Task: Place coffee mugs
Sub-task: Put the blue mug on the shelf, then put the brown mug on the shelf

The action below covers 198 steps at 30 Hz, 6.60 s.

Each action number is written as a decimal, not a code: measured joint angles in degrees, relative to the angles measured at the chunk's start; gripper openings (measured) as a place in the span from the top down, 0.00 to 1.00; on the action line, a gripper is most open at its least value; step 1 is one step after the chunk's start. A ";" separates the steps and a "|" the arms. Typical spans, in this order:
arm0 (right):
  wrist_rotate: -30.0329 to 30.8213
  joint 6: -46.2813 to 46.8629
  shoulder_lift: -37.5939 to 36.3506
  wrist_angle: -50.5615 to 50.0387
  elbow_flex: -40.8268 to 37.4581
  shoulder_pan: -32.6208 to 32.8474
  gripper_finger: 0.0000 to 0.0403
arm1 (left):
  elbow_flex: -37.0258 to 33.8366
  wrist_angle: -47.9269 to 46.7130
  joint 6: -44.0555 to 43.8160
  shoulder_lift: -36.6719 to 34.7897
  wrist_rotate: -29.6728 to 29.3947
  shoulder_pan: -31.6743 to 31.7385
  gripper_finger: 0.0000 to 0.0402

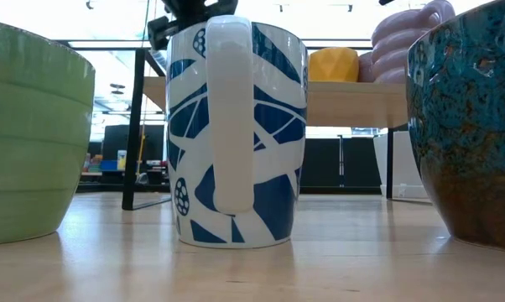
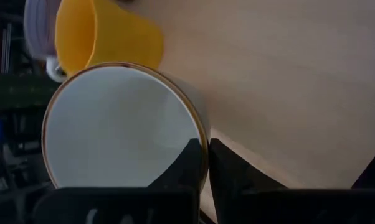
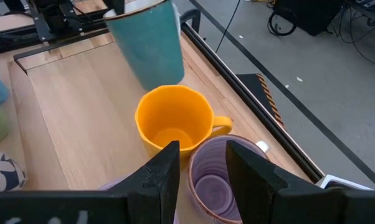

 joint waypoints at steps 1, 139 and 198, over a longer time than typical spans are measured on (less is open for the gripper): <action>0.02 -0.02 0.00 0.00 0.00 -0.02 0.66 | 0.00 0.02 0.45 0.00 -0.50 -0.38 0.95; -1.38 -1.95 0.00 1.99 0.02 0.00 0.66 | -0.04 11.82 -3.95 -1.14 -1.99 -6.34 0.69; -22.92 -5.99 30.23 21.71 0.61 17.07 0.66 | -20.14 9.38 -71.49 -18.20 -23.28 -33.82 0.69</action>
